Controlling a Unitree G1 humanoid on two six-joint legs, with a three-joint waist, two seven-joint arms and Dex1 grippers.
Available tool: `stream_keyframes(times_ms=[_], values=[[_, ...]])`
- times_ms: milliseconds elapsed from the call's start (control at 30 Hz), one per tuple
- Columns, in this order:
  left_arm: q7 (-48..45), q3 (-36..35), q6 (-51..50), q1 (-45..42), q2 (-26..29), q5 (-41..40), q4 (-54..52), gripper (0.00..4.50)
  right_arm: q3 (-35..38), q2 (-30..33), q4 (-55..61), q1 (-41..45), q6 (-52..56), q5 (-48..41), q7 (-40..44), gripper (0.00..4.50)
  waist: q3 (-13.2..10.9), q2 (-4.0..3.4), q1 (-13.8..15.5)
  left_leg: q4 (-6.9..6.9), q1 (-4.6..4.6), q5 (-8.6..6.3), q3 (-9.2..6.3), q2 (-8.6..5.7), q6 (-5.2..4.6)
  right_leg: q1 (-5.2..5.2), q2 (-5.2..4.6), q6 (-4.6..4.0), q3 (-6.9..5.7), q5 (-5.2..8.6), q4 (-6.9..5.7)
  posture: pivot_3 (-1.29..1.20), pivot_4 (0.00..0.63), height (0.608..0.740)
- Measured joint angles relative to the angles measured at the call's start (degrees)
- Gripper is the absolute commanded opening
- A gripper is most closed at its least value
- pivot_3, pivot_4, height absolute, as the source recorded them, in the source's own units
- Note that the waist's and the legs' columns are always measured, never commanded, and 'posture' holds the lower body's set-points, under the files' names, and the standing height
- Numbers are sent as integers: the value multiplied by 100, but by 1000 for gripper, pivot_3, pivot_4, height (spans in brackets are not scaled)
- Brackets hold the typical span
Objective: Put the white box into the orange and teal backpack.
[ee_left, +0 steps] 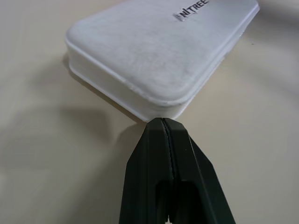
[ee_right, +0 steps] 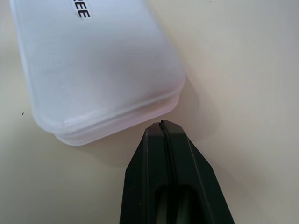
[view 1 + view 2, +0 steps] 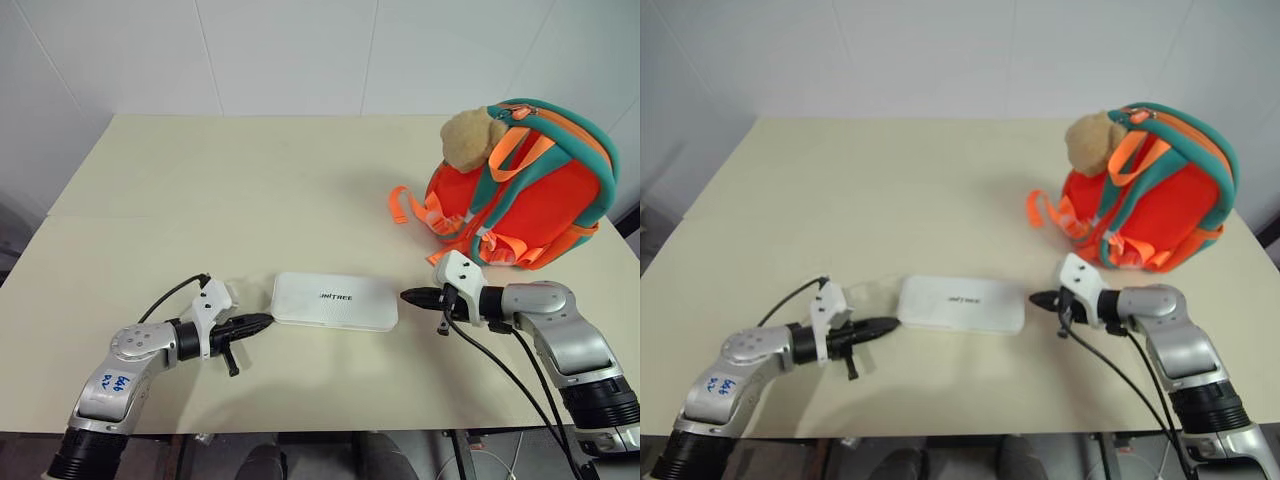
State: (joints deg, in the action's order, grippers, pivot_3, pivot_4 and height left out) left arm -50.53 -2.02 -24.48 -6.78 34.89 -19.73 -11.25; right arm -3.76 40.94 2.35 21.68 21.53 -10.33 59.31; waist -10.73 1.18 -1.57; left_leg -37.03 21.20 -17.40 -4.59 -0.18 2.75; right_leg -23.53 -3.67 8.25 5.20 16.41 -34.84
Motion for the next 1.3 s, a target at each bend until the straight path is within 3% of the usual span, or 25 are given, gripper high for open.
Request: stream_keyframes(times_ms=[467, 667, 867, 1100, 1300], values=[[-31, 122, -160, 69, -47, -231, -373, 0, -34, -58, 68, 35, 102, -48, -84, 120, 0, 0, 0, 1, 1, 0, 0, 0, 0, 0, 0, 0, 0, 0, 2, 0, 150, 740], [-298, -599, -189, 325, 486, -694, -637, 0, -44, -67, 52, 47, 101, -45, -86, 120, 0, 0, -9, 5, -1, -1, 1, 4, -1, -2, 4, -2, 0, 1, 2, 0, 150, 740], [-390, -978, -7, 213, 779, -657, -307, 0, -90, -118, -4, 99, 97, -42, -86, 120, 0, 0, 11, 1, 0, -1, 2, -1, -1, 2, -2, -2, -1, 1, 7, 0, 150, 740], [169, -322, 464, -778, 153, 71, 759, 0, -176, -218, -95, 228, 75, -31, -85, 120, 0, 0, 6, 2, 3, -1, 3, -2, -2, 1, -1, 2, -1, -2, 6, 0, 150, 740], [304, 39, 533, -960, -205, 255, 989, 0, -224, -234, -241, 250, 8, 12, -97, 120, 1, 1, -9, 6, 8, -5, 10, 4, -6, -10, 4, 3, 2, -2, -6, 0, 150, 740]])
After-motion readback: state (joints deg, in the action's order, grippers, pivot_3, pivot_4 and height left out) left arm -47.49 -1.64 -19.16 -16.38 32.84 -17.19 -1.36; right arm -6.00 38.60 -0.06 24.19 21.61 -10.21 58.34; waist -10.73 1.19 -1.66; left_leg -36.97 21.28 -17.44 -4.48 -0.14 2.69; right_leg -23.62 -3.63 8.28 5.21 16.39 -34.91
